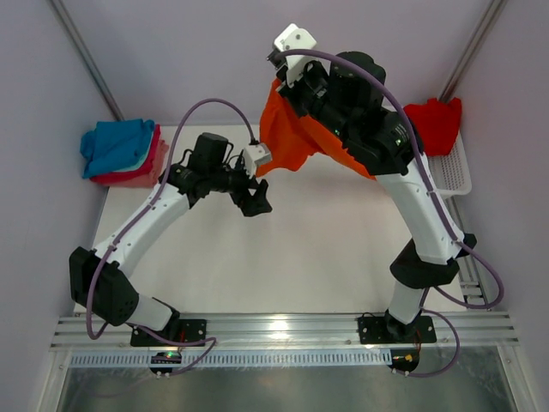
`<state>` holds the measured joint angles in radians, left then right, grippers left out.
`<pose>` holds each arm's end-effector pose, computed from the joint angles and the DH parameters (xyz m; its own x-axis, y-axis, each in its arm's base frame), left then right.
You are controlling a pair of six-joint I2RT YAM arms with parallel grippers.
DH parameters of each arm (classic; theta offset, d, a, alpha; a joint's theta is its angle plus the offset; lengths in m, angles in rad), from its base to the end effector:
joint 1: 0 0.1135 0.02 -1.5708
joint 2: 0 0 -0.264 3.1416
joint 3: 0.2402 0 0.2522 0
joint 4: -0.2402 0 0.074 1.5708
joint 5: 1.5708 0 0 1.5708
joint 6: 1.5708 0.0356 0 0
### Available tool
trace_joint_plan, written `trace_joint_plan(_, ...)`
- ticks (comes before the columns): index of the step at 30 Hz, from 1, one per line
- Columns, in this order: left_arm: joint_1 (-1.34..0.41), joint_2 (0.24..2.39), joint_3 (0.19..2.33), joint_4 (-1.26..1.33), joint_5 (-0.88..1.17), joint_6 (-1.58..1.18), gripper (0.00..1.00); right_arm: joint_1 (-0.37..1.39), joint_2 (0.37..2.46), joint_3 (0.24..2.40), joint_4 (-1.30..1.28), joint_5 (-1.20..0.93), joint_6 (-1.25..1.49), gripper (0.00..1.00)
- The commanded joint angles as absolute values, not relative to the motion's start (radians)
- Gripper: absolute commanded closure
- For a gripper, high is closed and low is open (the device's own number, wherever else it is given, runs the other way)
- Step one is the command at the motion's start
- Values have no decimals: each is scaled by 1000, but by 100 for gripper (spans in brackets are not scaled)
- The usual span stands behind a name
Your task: Fold and stack the t-shirts
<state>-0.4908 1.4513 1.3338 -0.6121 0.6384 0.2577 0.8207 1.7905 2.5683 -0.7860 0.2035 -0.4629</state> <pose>0.2681 -0.1673 0.3381 -0.3722 0.4309 -0.8221 0.8947 0.4023 -0.1941 0.2226 0.2284 0.5849 0.2534 -0.3695 -0.8940 -0.5203 0.7270 -0.4480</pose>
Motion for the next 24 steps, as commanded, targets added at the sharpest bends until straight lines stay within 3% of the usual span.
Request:
trace_joint_plan(1, -491, 1447, 1333, -552, 672, 222, 11, 830, 1799, 2579, -727, 210, -462, 97)
trace_joint_plan(9, -491, 1433, 1295, -480, 580, 170, 6, 870, 1818, 2608, -739, 212, -475, 97)
trace_joint_plan(12, -491, 1431, 1276, -451, 526, 166, 14, 882, 1819, 2609, -742, 225, -479, 97)
trace_joint_plan(13, -489, 1428, 1272, -445, 516, 167, 19, 882, 1818, 2608, -745, 225, -476, 97)
trace_joint_plan(14, -489, 1428, 1264, -437, 502, 166, 44, 882, 1818, 2606, -747, 225, -476, 97)
trace_joint_plan(16, -489, 1430, 1258, -422, 497, 160, 70, 884, 1818, 2602, -747, 227, -471, 97)
trace_joint_plan(17, -489, 1430, 1256, -419, 488, 160, 93, 884, 1816, 2599, -747, 227, -471, 97)
trace_joint_plan(18, -489, 1431, 1256, -414, 485, 155, 100, 884, 1815, 2596, -749, 229, -469, 97)
trace_joint_plan(24, -485, 1428, 1258, -416, 459, 150, 100, 882, 1802, 2554, -741, 255, -472, 97)
